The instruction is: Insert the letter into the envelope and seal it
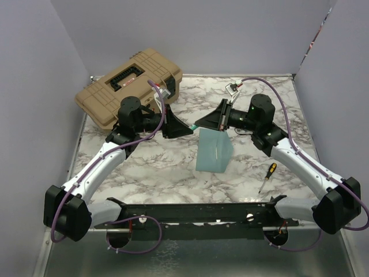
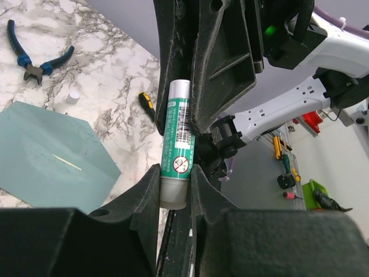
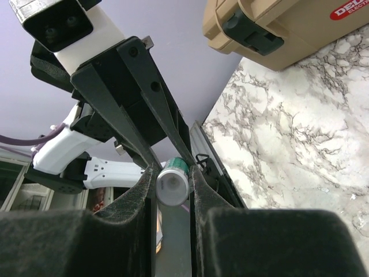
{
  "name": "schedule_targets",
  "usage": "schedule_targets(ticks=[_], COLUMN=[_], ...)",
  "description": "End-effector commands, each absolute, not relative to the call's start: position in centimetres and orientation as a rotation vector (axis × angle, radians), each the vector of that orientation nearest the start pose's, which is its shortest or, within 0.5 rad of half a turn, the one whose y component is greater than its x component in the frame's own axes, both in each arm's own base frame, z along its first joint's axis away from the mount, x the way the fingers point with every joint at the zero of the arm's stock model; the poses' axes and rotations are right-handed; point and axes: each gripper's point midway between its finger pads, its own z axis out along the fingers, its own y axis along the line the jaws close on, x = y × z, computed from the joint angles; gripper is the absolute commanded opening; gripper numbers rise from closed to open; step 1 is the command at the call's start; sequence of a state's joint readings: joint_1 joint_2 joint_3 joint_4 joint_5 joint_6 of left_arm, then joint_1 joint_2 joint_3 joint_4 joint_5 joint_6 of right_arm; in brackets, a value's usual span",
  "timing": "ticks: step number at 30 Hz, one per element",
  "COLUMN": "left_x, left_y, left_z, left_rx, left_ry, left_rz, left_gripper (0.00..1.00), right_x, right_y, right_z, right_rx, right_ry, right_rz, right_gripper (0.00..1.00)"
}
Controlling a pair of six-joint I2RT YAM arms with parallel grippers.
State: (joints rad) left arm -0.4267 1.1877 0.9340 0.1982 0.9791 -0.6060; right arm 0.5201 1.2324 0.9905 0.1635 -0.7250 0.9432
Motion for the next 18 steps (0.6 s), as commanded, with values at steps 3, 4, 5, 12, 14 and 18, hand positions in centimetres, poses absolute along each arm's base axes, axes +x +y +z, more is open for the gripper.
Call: schedule_targets(ticks=[3, 4, 5, 12, 14, 18], left_x=[23.8, 23.9, 24.0, 24.2, 24.3, 24.5], left_y=[-28.0, -28.1, -28.1, -29.1, -29.2, -29.3], left_z=[30.9, 31.0, 30.9, 29.8, 29.7, 29.3], left_rx=[0.670, 0.669, 0.667, 0.696, 0.698, 0.698], left_ry=[1.720, 1.720, 1.721, 1.745, 1.747, 1.760], left_rz=[-1.529, -1.530, -1.527, -1.544, -1.541, -1.539], left_gripper=[0.00, 0.00, 0.00, 0.00, 0.00, 0.00], right_x=[24.1, 24.0, 23.9, 23.6, 23.5, 23.3], right_y=[30.5, 30.6, 30.6, 31.2, 31.3, 31.3], right_z=[32.5, 32.4, 32.4, 32.0, 32.0, 32.0], right_rx=[-0.306, -0.320, -0.328, -0.390, -0.400, -0.412], right_ry=[1.889, 1.890, 1.894, 1.912, 1.917, 1.914], right_rz=[1.673, 1.678, 1.684, 1.736, 1.746, 1.756], right_gripper=[0.42, 0.48, 0.51, 0.57, 0.57, 0.53])
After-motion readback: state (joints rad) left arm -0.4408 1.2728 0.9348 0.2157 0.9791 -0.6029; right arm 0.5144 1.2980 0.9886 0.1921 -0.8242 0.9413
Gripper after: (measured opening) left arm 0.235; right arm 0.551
